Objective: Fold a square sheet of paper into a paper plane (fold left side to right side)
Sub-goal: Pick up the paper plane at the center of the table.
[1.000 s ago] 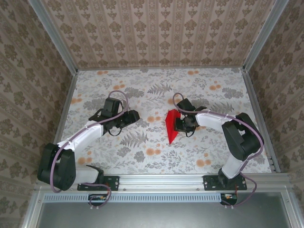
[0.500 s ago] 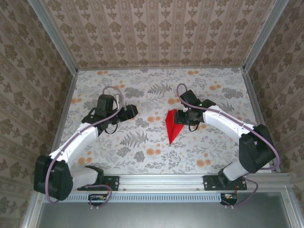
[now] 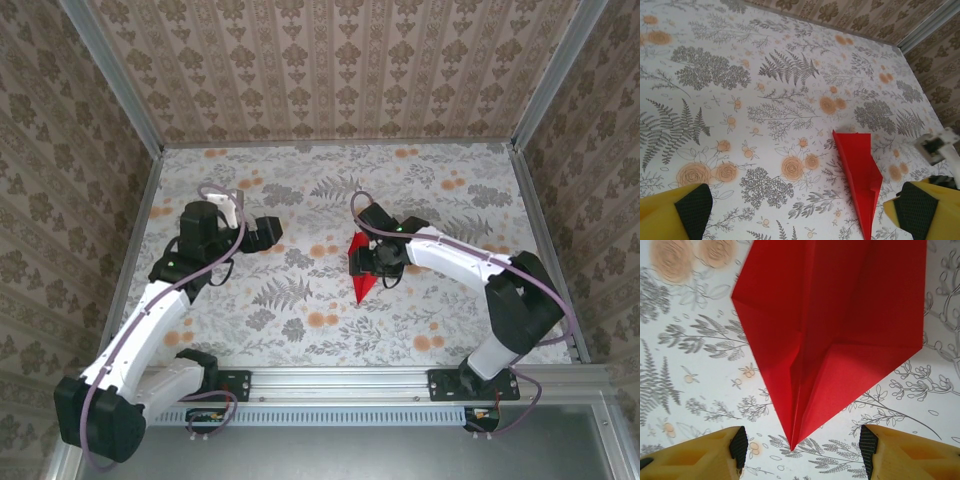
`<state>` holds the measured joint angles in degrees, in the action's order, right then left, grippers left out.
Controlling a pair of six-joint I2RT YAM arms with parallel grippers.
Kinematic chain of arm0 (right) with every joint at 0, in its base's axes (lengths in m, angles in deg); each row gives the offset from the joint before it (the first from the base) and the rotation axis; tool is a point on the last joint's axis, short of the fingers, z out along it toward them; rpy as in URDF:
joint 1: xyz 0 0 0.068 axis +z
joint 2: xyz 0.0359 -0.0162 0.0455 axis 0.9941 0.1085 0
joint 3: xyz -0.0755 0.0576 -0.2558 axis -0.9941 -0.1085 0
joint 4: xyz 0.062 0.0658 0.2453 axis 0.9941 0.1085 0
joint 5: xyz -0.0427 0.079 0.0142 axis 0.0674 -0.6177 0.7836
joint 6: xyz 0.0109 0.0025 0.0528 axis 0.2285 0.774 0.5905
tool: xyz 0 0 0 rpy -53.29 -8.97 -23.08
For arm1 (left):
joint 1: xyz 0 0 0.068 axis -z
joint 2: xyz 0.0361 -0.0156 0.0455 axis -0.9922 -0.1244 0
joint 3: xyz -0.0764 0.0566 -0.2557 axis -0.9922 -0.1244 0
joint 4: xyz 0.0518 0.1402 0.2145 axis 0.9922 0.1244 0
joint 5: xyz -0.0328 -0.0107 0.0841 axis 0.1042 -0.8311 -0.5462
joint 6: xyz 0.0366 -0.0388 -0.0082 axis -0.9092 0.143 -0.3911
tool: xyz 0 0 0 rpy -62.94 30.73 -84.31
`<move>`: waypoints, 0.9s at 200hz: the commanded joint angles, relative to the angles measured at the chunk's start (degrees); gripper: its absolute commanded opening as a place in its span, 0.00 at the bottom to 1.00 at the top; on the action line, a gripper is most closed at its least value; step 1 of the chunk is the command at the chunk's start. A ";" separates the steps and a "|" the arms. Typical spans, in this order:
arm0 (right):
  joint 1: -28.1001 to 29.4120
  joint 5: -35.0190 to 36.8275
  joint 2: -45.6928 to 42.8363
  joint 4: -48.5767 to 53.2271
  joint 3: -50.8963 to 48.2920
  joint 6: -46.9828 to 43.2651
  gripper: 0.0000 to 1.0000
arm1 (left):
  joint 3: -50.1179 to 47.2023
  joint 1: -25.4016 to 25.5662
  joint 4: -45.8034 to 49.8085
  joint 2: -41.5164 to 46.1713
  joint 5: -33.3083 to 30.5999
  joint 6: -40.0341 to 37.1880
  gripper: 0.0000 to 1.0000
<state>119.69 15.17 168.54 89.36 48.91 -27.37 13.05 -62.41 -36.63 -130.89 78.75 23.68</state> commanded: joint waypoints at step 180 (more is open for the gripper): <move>0.91 0.68 10.27 -3.54 1.86 1.66 0.16 | 1.23 -0.92 4.15 0.08 0.92 -2.68 1.00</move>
<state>120.17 15.17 178.37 85.42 49.02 -25.86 13.01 -62.76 -33.22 -130.78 78.88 22.50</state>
